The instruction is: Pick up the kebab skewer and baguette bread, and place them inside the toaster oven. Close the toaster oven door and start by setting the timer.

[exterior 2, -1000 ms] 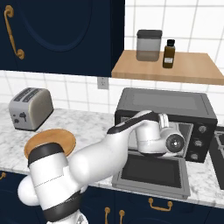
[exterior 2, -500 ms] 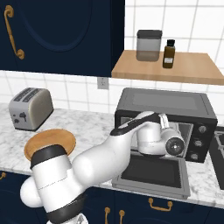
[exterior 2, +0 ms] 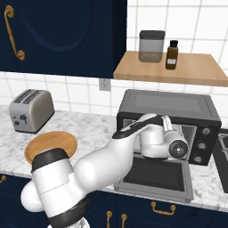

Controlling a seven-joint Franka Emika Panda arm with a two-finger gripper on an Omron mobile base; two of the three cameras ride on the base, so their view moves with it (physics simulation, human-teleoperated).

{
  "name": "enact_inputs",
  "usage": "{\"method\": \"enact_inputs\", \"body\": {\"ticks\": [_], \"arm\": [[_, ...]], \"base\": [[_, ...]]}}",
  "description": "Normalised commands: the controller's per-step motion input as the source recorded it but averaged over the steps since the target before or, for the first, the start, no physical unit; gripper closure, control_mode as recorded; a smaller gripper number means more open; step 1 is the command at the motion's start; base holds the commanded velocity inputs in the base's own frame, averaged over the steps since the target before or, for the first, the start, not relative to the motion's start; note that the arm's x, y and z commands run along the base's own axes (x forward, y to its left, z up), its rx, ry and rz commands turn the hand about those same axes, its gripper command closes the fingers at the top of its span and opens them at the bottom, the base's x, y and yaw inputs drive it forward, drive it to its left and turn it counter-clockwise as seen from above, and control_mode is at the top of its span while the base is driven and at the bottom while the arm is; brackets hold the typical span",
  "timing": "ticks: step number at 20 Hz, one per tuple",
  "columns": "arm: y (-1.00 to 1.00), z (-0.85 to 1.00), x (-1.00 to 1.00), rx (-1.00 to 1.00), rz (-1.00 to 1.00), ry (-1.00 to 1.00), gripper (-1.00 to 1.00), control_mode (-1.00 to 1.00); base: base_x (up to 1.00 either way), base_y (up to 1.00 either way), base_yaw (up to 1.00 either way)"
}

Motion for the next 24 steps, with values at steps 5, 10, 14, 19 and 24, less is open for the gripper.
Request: {"method": "enact_inputs", "body": {"ticks": [5, 10, 14, 19, 24], "arm": [[0.0, 0.0, 0.0, 0.0, 0.0, 0.0, -1.0, -1.0], [0.0, 0.0, 0.0, 0.0, 0.0, 0.0, -1.0, -1.0], [0.0, 0.13, 0.31, 0.0, 0.0, 0.01, -1.0, -1.0], [0.0, 0.3, 0.61, 0.0, -0.03, 0.0, -1.0, -1.0], [-0.11, 0.32, 0.22, 0.03, -0.05, 0.0, -1.0, -1.0]], "base": [[0.0, 0.0, 0.0], [0.0, 0.0, 0.0], [0.0, 0.0, 0.0], [0.0, 0.0, 0.0], [0.0, 0.0, 0.0]]}}
